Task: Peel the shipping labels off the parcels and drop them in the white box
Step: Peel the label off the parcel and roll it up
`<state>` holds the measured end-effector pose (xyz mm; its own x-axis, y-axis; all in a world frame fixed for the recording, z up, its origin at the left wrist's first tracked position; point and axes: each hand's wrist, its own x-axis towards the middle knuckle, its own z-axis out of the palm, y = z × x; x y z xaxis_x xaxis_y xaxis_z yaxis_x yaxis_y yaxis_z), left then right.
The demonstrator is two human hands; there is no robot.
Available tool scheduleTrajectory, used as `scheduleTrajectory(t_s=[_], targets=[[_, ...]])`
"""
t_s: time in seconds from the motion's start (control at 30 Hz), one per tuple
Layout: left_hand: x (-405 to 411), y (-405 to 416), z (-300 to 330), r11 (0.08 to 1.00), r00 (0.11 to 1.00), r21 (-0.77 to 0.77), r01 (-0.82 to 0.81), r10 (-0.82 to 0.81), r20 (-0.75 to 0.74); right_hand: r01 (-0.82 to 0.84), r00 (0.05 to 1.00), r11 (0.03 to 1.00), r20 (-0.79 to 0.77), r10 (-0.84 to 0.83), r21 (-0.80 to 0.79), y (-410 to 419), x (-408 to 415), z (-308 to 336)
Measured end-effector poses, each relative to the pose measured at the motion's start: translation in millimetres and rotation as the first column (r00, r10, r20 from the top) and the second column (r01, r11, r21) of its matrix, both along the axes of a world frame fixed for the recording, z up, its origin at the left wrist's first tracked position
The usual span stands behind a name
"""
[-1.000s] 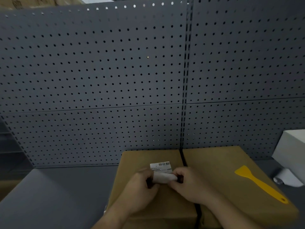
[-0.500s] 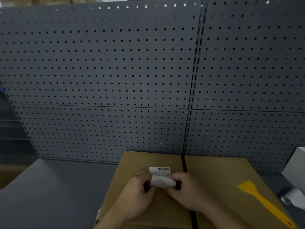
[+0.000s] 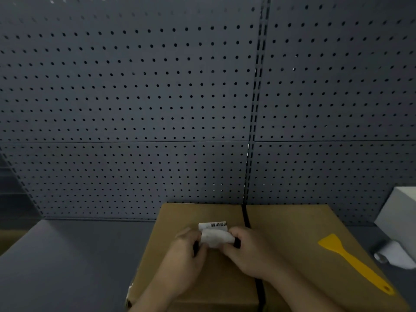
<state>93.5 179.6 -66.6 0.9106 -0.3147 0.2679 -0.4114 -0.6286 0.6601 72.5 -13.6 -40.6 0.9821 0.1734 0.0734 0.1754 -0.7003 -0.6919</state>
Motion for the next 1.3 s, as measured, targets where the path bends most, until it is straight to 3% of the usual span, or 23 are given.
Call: scheduleTrajectory(t_s=[0.2,0.4,0.77,1.07,1.2,1.3], targets=[[-3.5,2.7,7.8,0.998,0.999,-0.064,-0.026,0.024,-0.033,0.032,0.995,0.993,-0.099,-0.02,0.118,-0.3,0.6,-2.7],[-4.3,6.5,10.9,0.995,0.996,-0.1,0.006,-0.015,-0.088,0.08,0.994,0.996,-0.078,-0.076,0.041,2.2,6.3,-8.4],[22.3,12.7,5.4,0.993,0.997,0.097,0.061,-0.056,-0.051,0.087,0.991,0.993,-0.113,-0.078,0.079,0.0,4.5,-8.6],[11.8,14.2,18.1,0.989,0.988,-0.044,0.14,-0.142,-0.058,0.096,0.995,0.994,-0.012,-0.096,-0.046,1.1,10.3,-11.8],[19.3,17.0,23.1,0.987,0.982,0.026,0.156,-0.152,-0.111,0.108,0.994,0.993,-0.028,-0.109,-0.045,1.0,12.0,-12.0],[28.0,18.2,22.2,0.978,0.979,0.075,0.195,-0.19,-0.07,0.093,0.995,0.995,-0.037,-0.094,-0.024,0.2,12.6,-11.3]])
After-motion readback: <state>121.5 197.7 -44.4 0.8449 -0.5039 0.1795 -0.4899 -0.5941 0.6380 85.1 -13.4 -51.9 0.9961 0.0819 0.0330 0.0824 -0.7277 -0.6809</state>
